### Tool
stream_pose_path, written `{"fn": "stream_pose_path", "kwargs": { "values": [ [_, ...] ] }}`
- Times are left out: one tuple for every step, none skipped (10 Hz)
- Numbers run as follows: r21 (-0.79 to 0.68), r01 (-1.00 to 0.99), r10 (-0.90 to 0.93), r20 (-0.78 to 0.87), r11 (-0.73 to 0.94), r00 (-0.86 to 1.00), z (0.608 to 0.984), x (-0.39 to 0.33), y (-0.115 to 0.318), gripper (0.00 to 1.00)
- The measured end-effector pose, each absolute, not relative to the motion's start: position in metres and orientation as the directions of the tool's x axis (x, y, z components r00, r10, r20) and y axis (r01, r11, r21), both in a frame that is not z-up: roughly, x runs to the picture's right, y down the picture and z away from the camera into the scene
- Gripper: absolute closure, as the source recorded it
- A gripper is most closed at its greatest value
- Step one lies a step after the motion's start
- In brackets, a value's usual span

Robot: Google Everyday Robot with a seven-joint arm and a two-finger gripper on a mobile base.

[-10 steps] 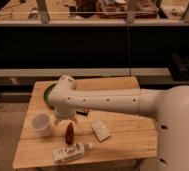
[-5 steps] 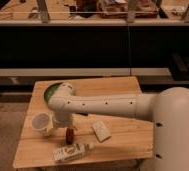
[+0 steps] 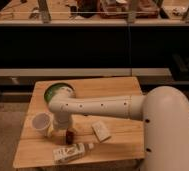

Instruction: Place the pepper in the ceramic bowl

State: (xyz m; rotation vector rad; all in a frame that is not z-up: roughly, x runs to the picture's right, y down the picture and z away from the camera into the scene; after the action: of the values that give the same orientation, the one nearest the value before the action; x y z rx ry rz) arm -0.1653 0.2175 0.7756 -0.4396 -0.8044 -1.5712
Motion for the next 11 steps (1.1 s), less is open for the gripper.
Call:
{"fn": "stream_pose_path", "kwargs": {
  "values": [
    [0.249,0.968,-0.709,0.683,0.002,-0.174,0.773,-0.164,0.207,0.20],
    [0.251,0.968,-0.708,0.685,0.004,-0.174,0.771,-0.166,0.201,0.20],
    [0.249,0.968,-0.699,0.693,0.002,-0.177,0.770,-0.167,0.202,0.20],
    [0.248,0.969,-0.688,0.703,0.003,-0.178,0.772,-0.169,0.207,0.20],
    [0.243,0.970,-0.681,0.711,0.002,-0.177,0.777,-0.168,0.213,0.20],
    [0.228,0.974,-0.673,0.720,0.000,-0.168,0.789,-0.166,0.225,0.20],
    [0.221,0.975,-0.668,0.726,0.002,-0.164,0.799,-0.167,0.237,0.20],
    [0.214,0.977,-0.663,0.732,0.003,-0.159,0.814,-0.168,0.252,0.20],
    [0.211,0.977,-0.658,0.738,0.017,-0.148,0.823,-0.172,0.262,0.20],
    [0.206,0.978,-0.659,0.739,0.021,-0.141,0.829,-0.171,0.264,0.25],
    [0.204,0.979,-0.658,0.739,0.014,-0.145,0.828,-0.167,0.264,0.33]
  ]
}}
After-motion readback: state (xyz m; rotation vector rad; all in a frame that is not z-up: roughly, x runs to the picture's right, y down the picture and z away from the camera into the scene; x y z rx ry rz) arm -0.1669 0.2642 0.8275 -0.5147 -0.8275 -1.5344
